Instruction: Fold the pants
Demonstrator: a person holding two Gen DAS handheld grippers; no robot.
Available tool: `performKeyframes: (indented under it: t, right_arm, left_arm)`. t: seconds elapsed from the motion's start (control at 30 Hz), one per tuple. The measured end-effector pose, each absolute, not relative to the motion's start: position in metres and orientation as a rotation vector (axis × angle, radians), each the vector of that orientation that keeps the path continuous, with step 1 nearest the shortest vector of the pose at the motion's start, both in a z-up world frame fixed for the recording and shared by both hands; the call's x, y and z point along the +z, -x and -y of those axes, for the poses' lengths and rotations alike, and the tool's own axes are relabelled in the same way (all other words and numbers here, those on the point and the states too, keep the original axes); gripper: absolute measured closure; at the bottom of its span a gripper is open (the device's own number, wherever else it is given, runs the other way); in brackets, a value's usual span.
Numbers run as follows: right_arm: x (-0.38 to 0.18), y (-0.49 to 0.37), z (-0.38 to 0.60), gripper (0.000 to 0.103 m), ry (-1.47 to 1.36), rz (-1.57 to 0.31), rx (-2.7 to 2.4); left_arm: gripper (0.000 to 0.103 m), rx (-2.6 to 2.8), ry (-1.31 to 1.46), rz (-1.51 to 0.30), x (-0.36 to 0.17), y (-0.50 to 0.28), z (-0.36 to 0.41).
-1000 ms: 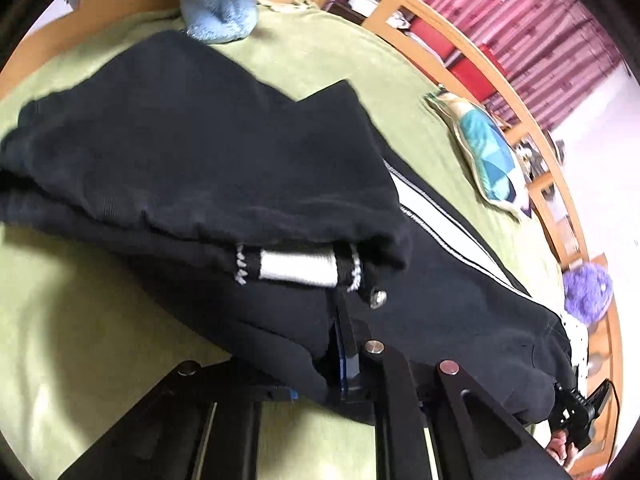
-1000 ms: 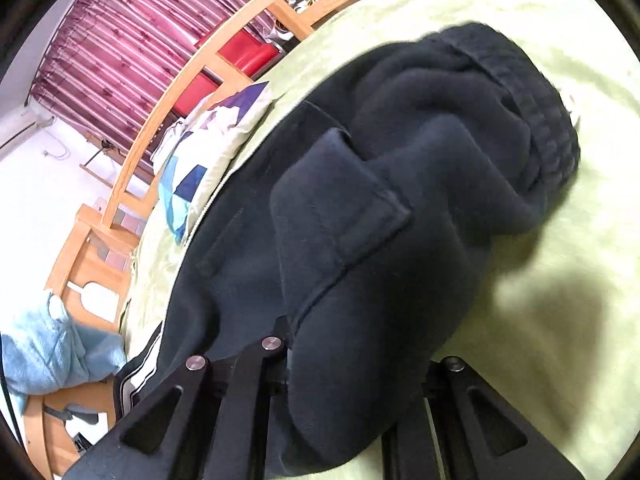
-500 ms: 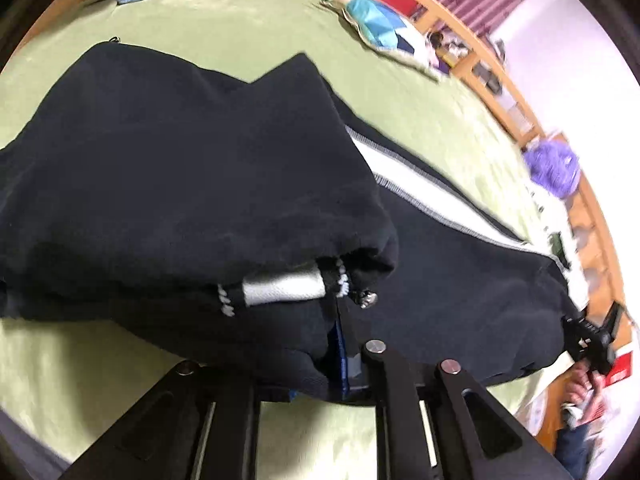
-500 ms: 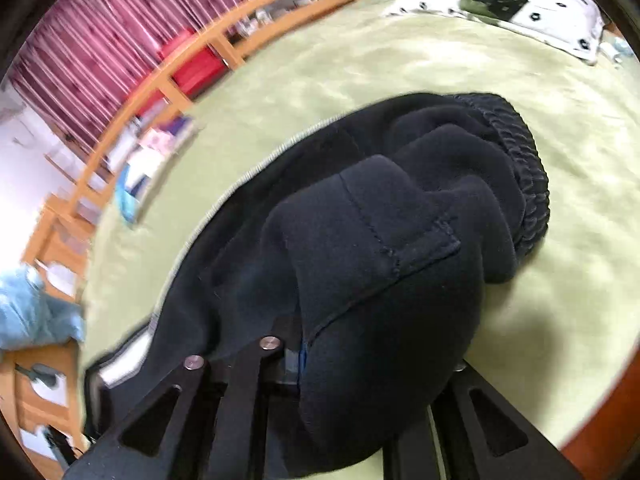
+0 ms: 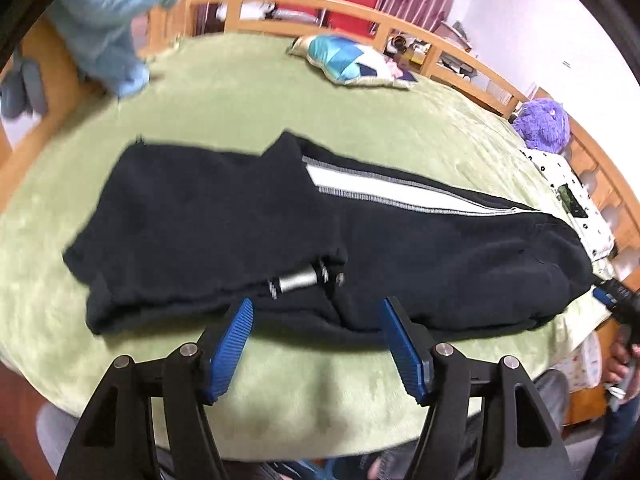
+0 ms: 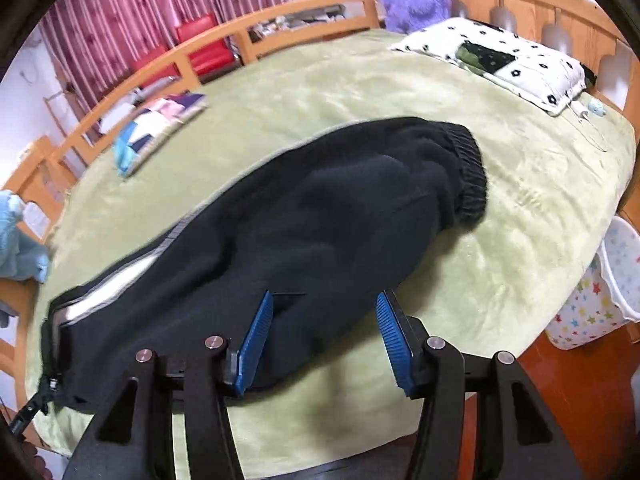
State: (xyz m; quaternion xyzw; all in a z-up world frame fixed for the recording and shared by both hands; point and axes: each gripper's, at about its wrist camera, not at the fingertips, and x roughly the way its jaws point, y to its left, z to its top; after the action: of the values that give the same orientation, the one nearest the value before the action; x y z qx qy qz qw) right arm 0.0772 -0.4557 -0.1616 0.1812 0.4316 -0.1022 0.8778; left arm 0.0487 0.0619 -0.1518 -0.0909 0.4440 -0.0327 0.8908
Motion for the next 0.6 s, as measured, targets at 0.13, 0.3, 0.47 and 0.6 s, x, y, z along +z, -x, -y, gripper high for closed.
performKeyframes:
  t: [0.13,0.3,0.47,0.6]
  right_arm:
    - [-0.156,-0.082,0.427,0.049,-0.382,-0.906,-0.146]
    - [-0.150,-0.079,0.406,0.046,-0.310,-0.902,-0.150]
    - [-0.157,-0.080,0.398,0.045,-0.367,-0.947,-0.141]
    - [-0.160,-0.079,0.389,0.045,-0.317,-0.972,-0.170]
  left_arm:
    - [0.038,-0.047,0.119,-0.930,-0.154,-0.061,-0.056]
    - [0.038,-0.072,0.176,-0.914,-0.161,-0.072,-0.054]
    - [0.038,0.005,0.000,-0.937,-0.185,-0.099,-0.026]
    - [0.081,-0.037,0.042,-0.935,-0.182,-0.116,-0.049]
